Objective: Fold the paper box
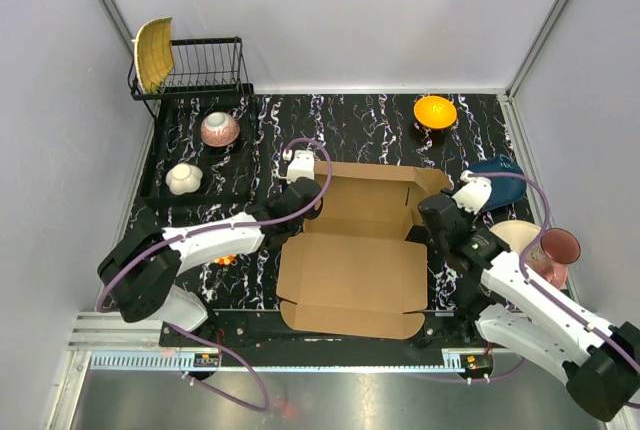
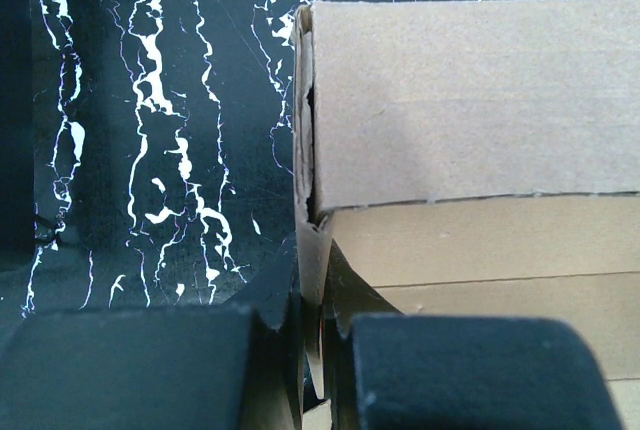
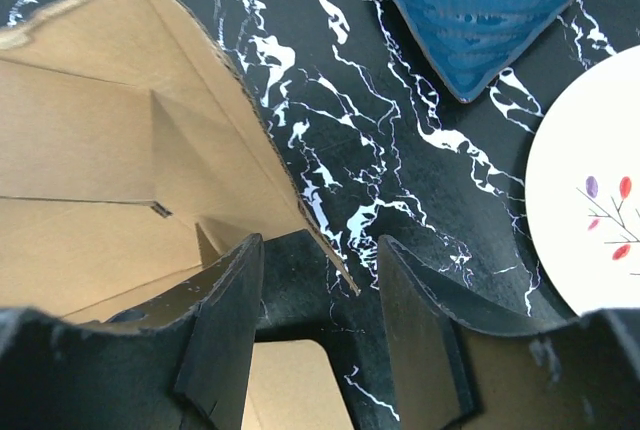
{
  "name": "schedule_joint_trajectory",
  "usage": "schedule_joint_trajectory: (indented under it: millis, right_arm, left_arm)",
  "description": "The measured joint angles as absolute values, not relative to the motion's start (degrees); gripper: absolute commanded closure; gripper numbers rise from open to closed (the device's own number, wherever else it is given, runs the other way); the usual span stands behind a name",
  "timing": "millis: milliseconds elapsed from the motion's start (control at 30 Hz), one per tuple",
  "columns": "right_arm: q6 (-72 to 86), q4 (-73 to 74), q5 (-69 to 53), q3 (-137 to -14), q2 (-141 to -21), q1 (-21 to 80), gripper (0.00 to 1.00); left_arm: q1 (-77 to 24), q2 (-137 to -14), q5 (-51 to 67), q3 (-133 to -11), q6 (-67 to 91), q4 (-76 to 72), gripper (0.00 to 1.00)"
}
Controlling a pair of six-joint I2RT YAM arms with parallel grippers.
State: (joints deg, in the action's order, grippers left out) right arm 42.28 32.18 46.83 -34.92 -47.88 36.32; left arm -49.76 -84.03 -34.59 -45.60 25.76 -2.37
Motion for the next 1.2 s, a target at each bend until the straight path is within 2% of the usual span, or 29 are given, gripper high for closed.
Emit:
schedule_joint_trajectory:
  millis: [100, 200, 233, 367, 667, 767, 867, 1200]
  right_arm:
    - [42.3, 29.74, 45.82, -33.28, -49.69, 34.57, 0.46]
    - [41.8, 27.11, 44.64, -32.97, -51.24, 32.18, 0.59]
    - [41.52, 26.33, 44.18, -32.95, -51.46, 31.64, 0.66]
    - [40.12, 22.59, 42.06, -32.86, -51.79, 29.95, 0.77]
    - [37.85, 18.2, 39.53, -32.18, -52.47, 29.1, 0.79]
    - [37.12, 17.39, 39.31, -32.16, -52.73, 28.67, 0.87]
    - [36.14, 16.75, 38.37, -32.14, -53.21, 28.25, 0.99]
    - [33.19, 14.87, 30.98, -30.0, -47.77, 28.03, 1.0]
  left_arm:
    - [-49.76, -83.94, -34.59, -45.6, 25.76, -2.2, 1.0]
    - [-49.76, -83.94, -34.59, -45.6, 25.76, -2.15, 1.0]
    - [-49.76, -83.94, -34.59, -45.6, 25.76, -2.15, 1.0]
    - [-49.74, -84.03, -34.5, -46.35, 25.54, -0.86, 1.0]
    - [-47.88, -87.24, -33.12, -51.81, 24.12, 4.43, 1.0]
    - [-46.78, -89.06, -32.14, -54.15, 22.85, 5.61, 1.0]
    - [-45.3, -90.45, -30.59, -56.12, 21.69, 6.55, 1.0]
    - [-42.72, -91.46, -28.6, -57.6, 20.16, 7.38, 1.0]
